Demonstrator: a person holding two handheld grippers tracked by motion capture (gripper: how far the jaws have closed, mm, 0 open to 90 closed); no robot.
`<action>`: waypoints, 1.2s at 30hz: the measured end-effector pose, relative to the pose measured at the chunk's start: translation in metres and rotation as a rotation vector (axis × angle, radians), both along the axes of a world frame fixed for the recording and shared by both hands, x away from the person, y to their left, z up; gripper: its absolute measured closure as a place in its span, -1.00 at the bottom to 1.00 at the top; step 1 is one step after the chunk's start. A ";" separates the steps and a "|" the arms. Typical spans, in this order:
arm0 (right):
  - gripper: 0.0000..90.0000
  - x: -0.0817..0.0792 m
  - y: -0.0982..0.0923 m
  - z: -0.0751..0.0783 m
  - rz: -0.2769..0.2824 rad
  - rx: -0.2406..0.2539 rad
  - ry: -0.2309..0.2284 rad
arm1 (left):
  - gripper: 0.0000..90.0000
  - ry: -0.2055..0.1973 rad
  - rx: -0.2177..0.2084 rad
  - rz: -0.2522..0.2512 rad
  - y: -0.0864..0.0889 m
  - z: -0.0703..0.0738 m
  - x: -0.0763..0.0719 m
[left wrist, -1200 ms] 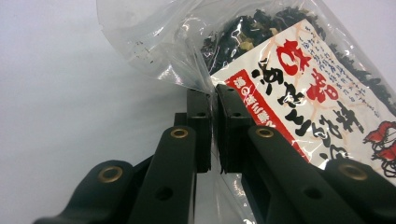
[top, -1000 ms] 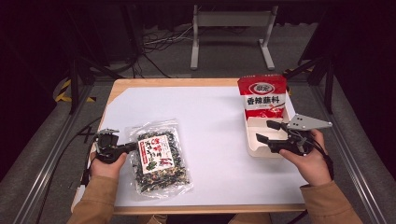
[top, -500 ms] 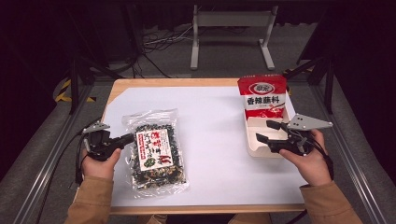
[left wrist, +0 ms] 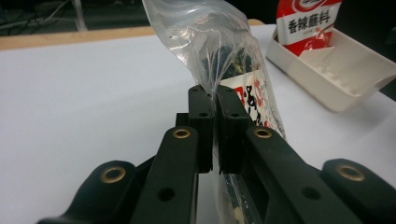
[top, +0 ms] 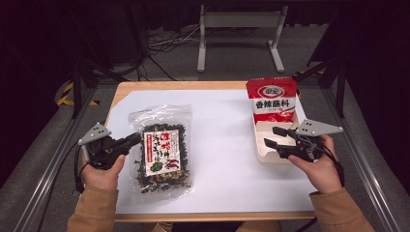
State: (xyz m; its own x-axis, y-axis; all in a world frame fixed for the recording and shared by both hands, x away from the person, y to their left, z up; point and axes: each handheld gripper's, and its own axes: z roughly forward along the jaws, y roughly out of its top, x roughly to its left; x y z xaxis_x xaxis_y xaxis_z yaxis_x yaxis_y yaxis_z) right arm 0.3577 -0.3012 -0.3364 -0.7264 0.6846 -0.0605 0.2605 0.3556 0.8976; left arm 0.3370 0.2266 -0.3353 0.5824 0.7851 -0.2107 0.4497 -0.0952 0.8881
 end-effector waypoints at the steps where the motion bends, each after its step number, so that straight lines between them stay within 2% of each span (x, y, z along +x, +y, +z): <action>1: 0.05 0.000 0.000 0.000 0.002 0.001 0.001 | 0.92 -0.010 0.000 -0.004 -0.001 0.002 -0.001; 5: 0.06 -0.002 0.002 0.001 0.011 -0.001 -0.002 | 0.92 -0.060 0.002 -0.020 -0.007 0.009 -0.010; 17: 0.07 -0.001 0.010 0.005 0.032 0.022 -0.014 | 0.93 -0.105 -0.005 -0.060 -0.016 0.023 -0.014; 26: 0.01 0.003 0.034 0.010 0.104 0.034 0.006 | 0.93 -0.123 -0.009 -0.110 -0.031 0.030 -0.009; 36: -0.03 0.011 0.064 0.010 0.174 0.045 0.023 | 0.92 -0.175 -0.028 -0.170 -0.054 0.044 -0.008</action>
